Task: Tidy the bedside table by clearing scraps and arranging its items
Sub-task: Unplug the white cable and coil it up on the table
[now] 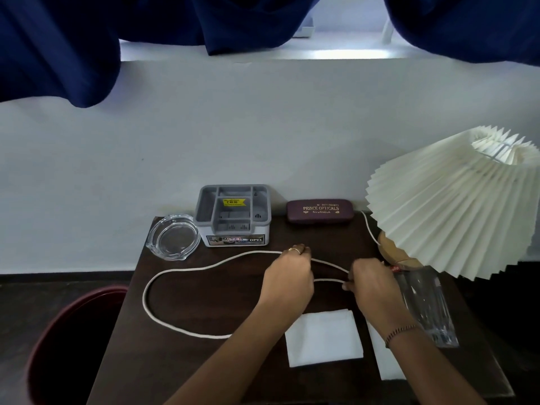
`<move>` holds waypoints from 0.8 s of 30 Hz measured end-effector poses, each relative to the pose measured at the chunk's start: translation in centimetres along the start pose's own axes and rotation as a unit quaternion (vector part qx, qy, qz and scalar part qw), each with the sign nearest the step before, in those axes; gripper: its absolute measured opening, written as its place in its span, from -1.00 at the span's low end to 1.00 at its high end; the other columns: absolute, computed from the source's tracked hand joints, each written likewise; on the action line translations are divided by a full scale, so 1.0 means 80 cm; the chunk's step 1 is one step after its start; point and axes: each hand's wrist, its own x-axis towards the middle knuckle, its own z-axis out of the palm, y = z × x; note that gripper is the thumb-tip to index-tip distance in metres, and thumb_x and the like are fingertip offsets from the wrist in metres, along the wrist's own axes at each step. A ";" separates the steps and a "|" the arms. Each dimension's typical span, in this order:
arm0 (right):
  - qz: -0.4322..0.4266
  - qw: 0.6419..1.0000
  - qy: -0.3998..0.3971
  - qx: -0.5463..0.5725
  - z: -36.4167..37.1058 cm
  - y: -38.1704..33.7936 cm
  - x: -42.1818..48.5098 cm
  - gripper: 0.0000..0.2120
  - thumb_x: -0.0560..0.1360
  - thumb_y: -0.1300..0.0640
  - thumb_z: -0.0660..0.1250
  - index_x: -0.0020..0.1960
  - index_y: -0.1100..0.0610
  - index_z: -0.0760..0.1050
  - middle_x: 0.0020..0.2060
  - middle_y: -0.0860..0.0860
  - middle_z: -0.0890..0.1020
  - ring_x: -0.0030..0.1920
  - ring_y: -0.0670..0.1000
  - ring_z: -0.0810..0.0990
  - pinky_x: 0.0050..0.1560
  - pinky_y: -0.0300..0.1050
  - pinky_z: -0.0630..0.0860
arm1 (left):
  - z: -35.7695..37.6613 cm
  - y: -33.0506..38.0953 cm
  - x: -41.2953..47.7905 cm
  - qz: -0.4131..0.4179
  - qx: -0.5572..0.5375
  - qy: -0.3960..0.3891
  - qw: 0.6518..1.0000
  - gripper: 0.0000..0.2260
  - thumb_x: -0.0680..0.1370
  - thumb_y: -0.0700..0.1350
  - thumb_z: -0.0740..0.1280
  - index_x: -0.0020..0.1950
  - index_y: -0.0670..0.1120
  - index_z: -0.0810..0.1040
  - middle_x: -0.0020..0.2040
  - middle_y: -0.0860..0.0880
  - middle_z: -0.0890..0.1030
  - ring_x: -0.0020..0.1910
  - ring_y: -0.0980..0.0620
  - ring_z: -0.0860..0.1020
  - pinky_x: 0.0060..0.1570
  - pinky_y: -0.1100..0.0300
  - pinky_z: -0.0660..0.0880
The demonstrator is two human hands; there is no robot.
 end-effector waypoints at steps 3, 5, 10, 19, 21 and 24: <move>-0.031 0.997 0.066 -0.005 0.005 0.001 -0.004 -0.82 0.53 0.14 0.27 0.08 0.18 0.54 -0.04 0.11 0.59 0.07 0.09 0.59 -0.04 -0.13 0.48 | -0.009 -0.003 -0.007 0.008 -0.002 0.042 0.999 -0.66 0.58 -0.14 0.13 0.36 -0.05 0.42 0.28 -0.04 0.52 0.22 -0.02 0.49 0.14 0.14 0.44; -0.047 0.995 0.087 0.014 0.005 -0.003 -0.007 -0.83 0.53 0.18 0.24 0.07 0.17 0.55 0.01 0.11 0.62 0.06 0.09 0.59 0.00 -0.11 0.50 | -0.016 -0.006 -0.011 0.010 -0.014 0.065 0.998 -0.67 0.58 -0.13 0.13 0.32 -0.03 0.46 0.23 -0.02 0.55 0.18 -0.01 0.51 0.12 0.14 0.44; -0.104 0.944 0.259 0.175 -0.008 -0.027 -0.037 -0.96 0.49 0.14 0.33 -0.06 0.08 0.52 -0.16 0.03 0.63 -0.15 0.01 0.60 -0.24 -0.18 0.47 | -0.035 -0.008 -0.027 -0.051 -0.077 0.124 0.988 -0.73 0.57 -0.11 0.17 0.20 0.03 0.56 0.09 0.03 0.63 0.06 0.04 0.56 0.05 0.18 0.45; -0.248 0.805 0.119 0.525 -0.056 -0.066 -0.101 -0.87 0.38 0.16 0.47 -0.10 0.08 0.57 -0.28 0.06 0.68 -0.41 -0.19 0.61 -0.47 -0.47 0.41 | -0.100 -0.015 -0.053 -0.220 -0.434 0.014 0.874 -0.76 0.55 -0.01 0.27 -0.01 -0.14 0.63 -0.21 -0.04 0.66 -0.25 0.08 0.64 -0.17 0.12 0.61; -0.266 0.803 0.104 0.523 -0.055 -0.073 -0.120 -0.78 0.36 0.12 0.49 -0.01 0.04 0.56 -0.25 0.02 0.70 -0.26 -0.15 0.64 -0.32 -0.41 0.44 | -0.122 -0.015 -0.065 -0.230 -0.527 -0.058 0.816 -0.79 0.57 -0.03 0.24 -0.04 -0.14 0.60 -0.25 -0.07 0.64 -0.34 0.09 0.63 -0.28 0.16 0.60; -0.304 0.793 0.108 0.517 -0.052 -0.084 -0.143 -0.70 0.35 0.11 0.49 0.03 -0.03 0.48 -0.27 -0.02 0.71 -0.21 -0.15 0.65 -0.23 -0.41 0.43 | -0.151 -0.016 -0.088 -0.220 -0.564 -0.123 0.786 -0.78 0.60 -0.09 0.20 0.07 -0.19 0.55 -0.31 -0.08 0.63 -0.38 0.09 0.62 -0.21 0.15 0.61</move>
